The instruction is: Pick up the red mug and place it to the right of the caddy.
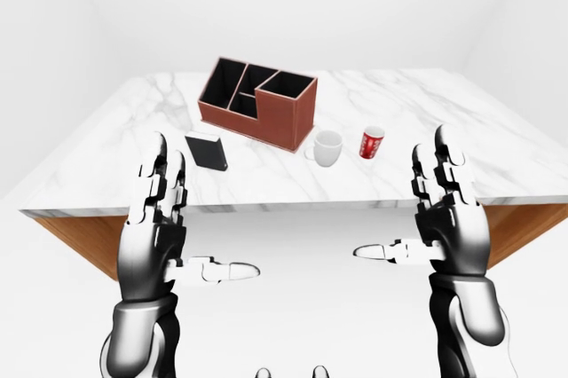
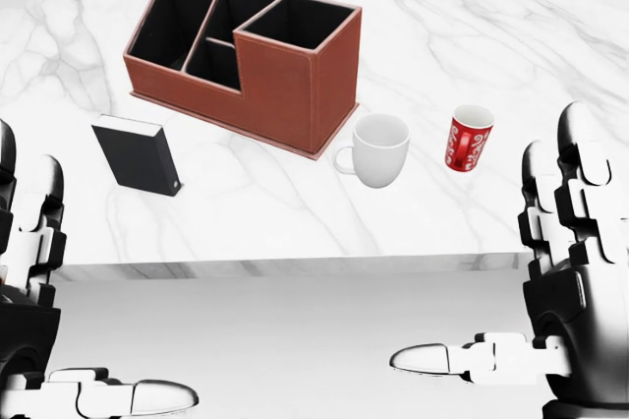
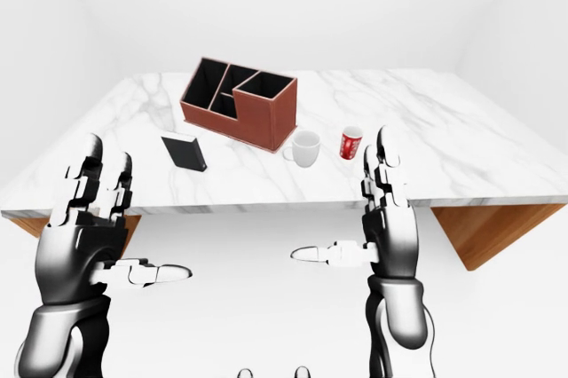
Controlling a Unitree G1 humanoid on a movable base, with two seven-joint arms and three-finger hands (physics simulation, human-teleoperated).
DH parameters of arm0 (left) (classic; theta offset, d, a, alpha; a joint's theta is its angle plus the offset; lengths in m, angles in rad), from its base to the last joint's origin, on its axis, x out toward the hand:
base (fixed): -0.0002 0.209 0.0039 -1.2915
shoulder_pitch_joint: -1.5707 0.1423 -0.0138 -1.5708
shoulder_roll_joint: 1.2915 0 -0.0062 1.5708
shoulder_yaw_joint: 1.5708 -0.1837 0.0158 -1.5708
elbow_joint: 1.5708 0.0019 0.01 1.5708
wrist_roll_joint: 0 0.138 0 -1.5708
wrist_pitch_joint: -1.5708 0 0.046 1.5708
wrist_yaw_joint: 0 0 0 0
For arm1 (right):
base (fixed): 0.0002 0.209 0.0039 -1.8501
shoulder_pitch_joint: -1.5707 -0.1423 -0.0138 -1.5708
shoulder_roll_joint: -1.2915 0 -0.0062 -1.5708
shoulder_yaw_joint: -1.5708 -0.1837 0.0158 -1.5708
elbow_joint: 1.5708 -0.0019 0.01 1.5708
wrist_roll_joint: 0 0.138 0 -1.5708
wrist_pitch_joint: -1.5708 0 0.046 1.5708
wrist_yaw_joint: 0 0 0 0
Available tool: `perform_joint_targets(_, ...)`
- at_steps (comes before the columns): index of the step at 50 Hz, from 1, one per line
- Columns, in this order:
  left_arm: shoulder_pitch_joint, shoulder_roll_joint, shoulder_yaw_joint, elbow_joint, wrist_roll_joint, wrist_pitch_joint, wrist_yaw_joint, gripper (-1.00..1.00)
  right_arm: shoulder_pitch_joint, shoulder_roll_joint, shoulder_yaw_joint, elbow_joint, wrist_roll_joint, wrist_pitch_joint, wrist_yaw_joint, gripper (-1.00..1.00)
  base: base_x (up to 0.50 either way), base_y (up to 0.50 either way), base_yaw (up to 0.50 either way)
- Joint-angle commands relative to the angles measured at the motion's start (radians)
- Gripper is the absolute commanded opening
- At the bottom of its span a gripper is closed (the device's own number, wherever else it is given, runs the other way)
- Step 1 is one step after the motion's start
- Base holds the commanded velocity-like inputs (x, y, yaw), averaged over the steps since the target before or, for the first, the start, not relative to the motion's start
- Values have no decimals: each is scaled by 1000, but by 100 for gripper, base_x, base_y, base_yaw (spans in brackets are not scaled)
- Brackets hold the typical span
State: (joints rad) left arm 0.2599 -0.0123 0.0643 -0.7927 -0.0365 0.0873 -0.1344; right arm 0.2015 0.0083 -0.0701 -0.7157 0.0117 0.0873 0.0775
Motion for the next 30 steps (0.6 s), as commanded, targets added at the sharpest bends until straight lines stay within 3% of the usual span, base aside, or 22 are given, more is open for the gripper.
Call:
perform_joint_targets(1,-1,0,1,-2,2,0,0,100,0,1,-6,-2,18,0,3,100,40,0,0)
perform_joint_targets(30,3,-3,14,-24,-11,0,-5,100,9,2,2,-14,12,0,4,100,40,0,0)
